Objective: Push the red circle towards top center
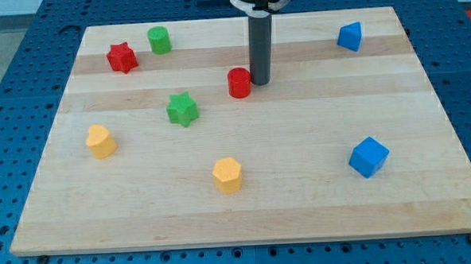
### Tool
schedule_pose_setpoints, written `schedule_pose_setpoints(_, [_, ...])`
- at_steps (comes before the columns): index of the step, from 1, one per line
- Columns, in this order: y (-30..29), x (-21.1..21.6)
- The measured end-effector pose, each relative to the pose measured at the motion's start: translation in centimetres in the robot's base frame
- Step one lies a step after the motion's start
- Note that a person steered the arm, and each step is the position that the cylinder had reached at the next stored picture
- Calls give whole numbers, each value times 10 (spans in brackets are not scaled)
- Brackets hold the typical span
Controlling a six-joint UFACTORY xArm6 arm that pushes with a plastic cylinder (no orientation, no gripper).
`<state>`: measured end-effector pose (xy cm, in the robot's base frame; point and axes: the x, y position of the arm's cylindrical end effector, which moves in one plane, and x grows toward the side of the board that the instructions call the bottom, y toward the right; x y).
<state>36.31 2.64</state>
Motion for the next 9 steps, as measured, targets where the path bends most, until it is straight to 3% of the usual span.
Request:
schedule_pose_setpoints(2, [-2,39])
schedule_pose_setpoints(3, [-46,39])
schedule_pose_setpoints(7, [-39,-84])
schedule_pose_setpoints(9, [-41,-94])
